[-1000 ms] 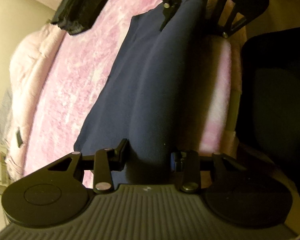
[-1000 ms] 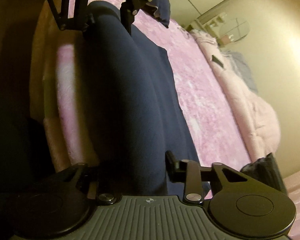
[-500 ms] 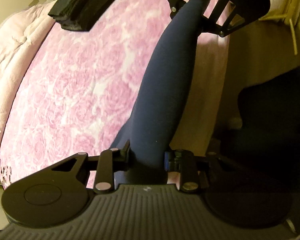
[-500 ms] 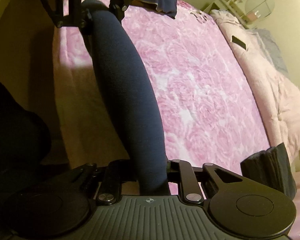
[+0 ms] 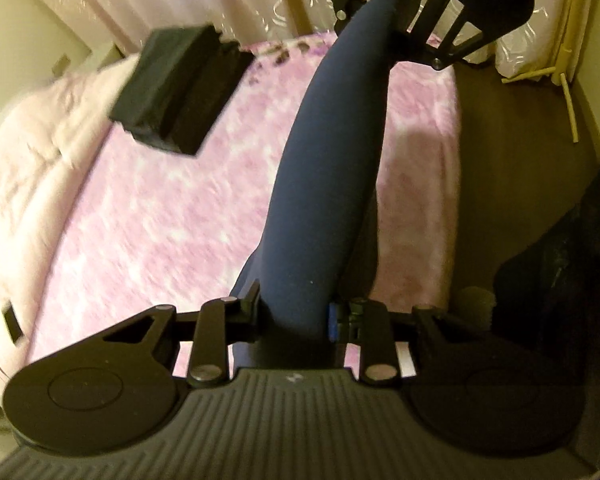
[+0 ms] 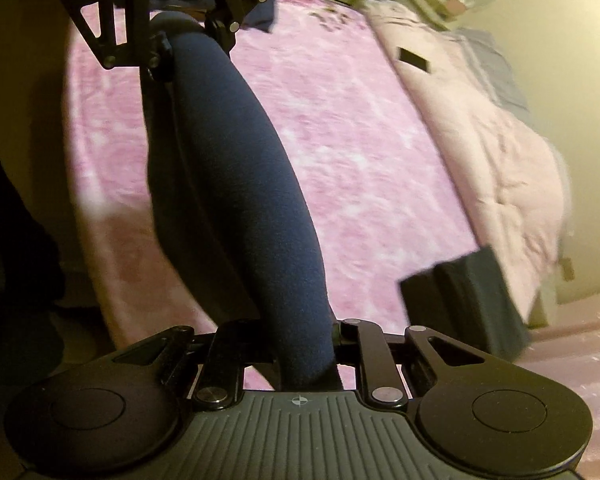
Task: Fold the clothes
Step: 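Carry the folded navy top with both grippers toward the stack of dark clothes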
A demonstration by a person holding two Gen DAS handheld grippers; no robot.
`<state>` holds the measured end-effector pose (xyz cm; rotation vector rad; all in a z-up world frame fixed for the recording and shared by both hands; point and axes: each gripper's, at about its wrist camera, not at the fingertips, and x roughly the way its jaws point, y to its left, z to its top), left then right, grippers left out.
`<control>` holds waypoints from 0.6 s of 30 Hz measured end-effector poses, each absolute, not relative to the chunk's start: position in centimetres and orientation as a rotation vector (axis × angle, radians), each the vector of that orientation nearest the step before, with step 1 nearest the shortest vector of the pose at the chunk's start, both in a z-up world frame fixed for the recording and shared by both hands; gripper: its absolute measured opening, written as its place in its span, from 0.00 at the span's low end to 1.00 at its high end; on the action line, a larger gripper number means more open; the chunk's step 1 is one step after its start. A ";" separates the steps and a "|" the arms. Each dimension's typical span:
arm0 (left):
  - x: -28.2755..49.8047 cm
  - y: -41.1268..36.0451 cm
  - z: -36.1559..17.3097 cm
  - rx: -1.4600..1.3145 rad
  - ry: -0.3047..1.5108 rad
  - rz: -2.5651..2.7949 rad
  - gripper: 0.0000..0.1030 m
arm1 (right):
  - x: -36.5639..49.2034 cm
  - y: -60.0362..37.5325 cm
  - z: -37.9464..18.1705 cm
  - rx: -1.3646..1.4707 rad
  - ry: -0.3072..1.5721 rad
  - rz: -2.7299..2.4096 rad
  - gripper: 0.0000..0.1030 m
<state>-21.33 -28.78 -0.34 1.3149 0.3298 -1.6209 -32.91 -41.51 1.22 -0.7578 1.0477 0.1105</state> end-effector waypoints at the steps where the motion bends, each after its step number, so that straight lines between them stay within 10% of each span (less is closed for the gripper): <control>1: -21.2 -29.5 0.1 1.315 0.309 -1.623 0.25 | -32.9 -41.9 1.8 -0.758 1.045 0.092 0.16; 18: -19.2 -35.0 0.1 1.321 0.216 -1.729 0.25 | -30.7 -45.4 3.8 -0.715 1.086 -0.060 0.16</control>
